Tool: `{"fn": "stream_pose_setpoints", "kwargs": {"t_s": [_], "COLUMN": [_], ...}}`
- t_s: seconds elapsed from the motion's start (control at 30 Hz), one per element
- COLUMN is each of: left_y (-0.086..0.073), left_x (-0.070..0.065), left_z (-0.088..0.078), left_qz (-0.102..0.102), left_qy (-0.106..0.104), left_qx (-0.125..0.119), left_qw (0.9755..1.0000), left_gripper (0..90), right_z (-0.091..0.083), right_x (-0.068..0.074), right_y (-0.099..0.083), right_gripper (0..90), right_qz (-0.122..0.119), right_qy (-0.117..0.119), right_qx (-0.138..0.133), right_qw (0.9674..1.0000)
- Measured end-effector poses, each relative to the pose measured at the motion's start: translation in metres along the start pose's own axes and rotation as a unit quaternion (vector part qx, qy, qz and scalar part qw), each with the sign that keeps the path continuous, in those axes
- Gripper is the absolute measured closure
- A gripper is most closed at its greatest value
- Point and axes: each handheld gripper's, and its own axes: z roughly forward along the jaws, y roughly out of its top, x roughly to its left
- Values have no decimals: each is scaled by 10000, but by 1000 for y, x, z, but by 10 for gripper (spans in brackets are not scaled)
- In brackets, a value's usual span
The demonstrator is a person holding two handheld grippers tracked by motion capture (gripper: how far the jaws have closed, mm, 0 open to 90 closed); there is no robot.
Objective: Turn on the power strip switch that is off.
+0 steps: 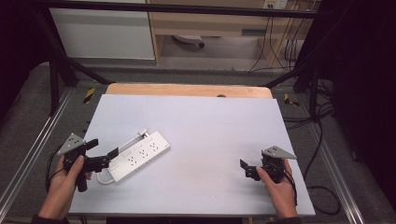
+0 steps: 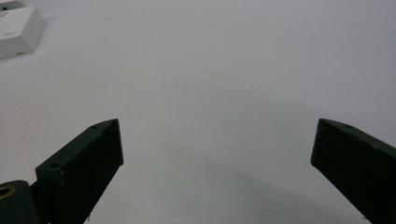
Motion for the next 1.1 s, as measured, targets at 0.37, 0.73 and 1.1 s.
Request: {"fn": "stream_pose_setpoints", "kwargs": {"t_s": [0.37,0.73,1.1], "left_y": [-19,-45,-55], "left_x": [9,17,4], "left_z": [-11,-14,-5], "left_qz": [6,-38,319], "left_qy": [35,90,67], "left_qx": [92,389,812], "left_qw": [10000,9992,9962], "left_gripper": [67,73,78], "right_z": [0,0,8], "right_x": [0,-1,-4], "right_y": [0,0,-6], "right_gripper": [28,27,28], "right_qz": [22,29,-88], "right_qy": [-6,-36,-330], "right_qx": [-8,-7,408], "right_qw": [10000,10000,9986]}}
